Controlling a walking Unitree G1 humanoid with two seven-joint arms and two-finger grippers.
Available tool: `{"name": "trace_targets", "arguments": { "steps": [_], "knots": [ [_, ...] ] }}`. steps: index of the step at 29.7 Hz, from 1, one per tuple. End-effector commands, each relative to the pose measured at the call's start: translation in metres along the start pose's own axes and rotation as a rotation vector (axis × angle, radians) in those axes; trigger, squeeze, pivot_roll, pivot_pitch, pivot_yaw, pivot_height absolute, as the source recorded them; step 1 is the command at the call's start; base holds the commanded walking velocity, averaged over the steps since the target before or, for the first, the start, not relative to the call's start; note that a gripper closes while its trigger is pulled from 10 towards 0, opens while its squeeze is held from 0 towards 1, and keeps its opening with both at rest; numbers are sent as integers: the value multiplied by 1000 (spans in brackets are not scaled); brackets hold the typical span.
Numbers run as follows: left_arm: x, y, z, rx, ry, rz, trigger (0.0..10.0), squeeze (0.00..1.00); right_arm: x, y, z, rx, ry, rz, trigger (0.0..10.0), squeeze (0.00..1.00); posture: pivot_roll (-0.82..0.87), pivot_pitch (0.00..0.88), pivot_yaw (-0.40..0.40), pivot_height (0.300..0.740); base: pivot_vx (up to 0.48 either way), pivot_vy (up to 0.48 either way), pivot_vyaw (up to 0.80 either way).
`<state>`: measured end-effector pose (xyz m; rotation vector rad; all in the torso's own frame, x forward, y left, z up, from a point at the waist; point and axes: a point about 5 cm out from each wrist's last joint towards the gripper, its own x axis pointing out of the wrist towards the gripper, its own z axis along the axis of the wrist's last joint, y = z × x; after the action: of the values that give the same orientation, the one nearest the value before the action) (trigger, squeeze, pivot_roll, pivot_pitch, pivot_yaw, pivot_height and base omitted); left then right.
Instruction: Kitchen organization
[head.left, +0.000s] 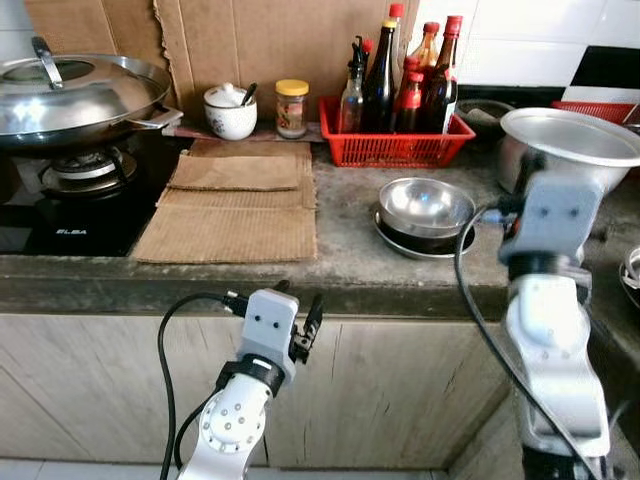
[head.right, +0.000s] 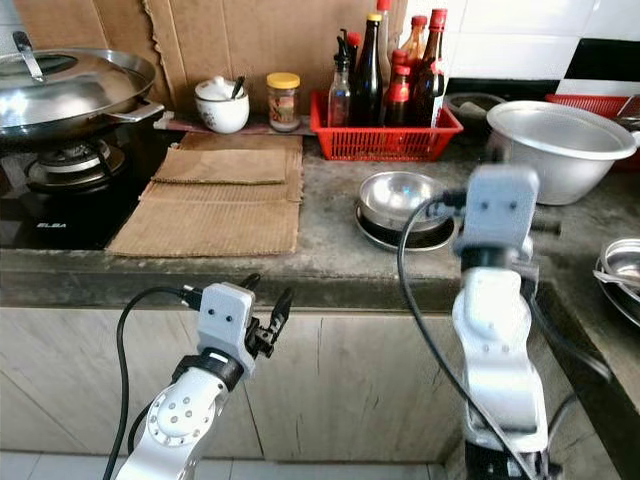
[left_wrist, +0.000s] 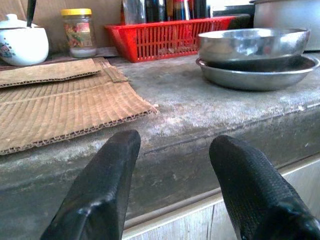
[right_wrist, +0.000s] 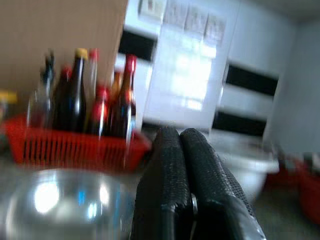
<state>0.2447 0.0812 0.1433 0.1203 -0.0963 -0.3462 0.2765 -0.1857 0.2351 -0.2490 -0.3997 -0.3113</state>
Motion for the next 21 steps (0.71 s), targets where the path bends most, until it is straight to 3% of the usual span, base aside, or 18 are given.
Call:
{"name": "trace_targets", "arguments": {
  "steps": [1,11,12,13,14,15,21],
  "knots": [
    [1,-1,0,-6,-4,-8,10000,0,-1,0,7,-1,-18,-3,0,0,-9,0,-47,740,-330,0,0],
    [1,0,0,-4,-1,-6,10000,0,-9,3,-1,2,31,15,0,0,-8,0,-48,740,-332,0,0],
    [1,-1,-1,-3,-1,-6,10000,0,-9,4,-2,5,40,23,1804,0,-8,0,-48,740,-330,0,0],
    [1,-1,-1,-3,0,-6,10000,0,-11,5,-5,14,56,29,7176,0,-9,0,-47,740,-334,0,0],
    [1,-1,-1,-4,0,-6,10000,0,-12,6,-6,20,66,32,7176,0,-9,0,-49,740,-334,0,0],
    [1,-1,-1,-3,0,-7,10000,0,-14,7,-9,28,86,46,10000,0,-9,0,-49,740,-334,0,0],
    [0,-1,-1,-3,4,-6,10000,0,-23,14,-19,62,150,87,10000,0,-10,0,-48,740,-333,0,0]
  ]
}}
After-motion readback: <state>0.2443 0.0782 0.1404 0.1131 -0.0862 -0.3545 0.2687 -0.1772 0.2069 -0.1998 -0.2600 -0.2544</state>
